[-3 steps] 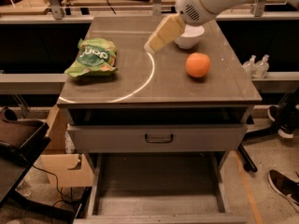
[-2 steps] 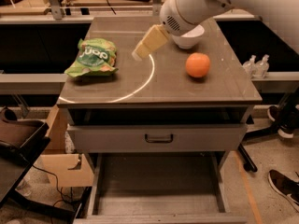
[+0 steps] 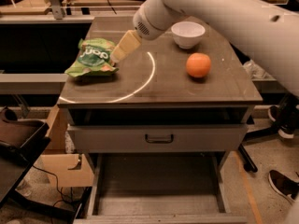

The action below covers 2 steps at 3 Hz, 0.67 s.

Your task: Place green rice chip bag into middle drawer

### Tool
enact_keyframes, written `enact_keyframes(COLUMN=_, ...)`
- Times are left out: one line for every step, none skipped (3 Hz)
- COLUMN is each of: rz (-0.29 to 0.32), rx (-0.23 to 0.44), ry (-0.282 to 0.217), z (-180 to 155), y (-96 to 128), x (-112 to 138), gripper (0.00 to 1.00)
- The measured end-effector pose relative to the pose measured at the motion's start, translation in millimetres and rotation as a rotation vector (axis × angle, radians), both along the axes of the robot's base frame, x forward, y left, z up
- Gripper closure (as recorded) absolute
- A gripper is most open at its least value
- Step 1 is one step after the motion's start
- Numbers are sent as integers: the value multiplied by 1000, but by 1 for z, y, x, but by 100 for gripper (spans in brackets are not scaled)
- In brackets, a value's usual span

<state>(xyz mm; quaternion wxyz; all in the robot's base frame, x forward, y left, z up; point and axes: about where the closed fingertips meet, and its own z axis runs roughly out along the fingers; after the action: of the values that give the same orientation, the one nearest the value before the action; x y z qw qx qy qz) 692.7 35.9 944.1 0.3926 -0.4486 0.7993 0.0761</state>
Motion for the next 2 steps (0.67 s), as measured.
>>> enact_keyframes(rz=-4, rx=27, ry=26, z=-12, y=29, x=18, gripper=0)
enact_keyframes(rz=-55, rx=115, ry=73, z=-35, y=77, x=27, gripper=0)
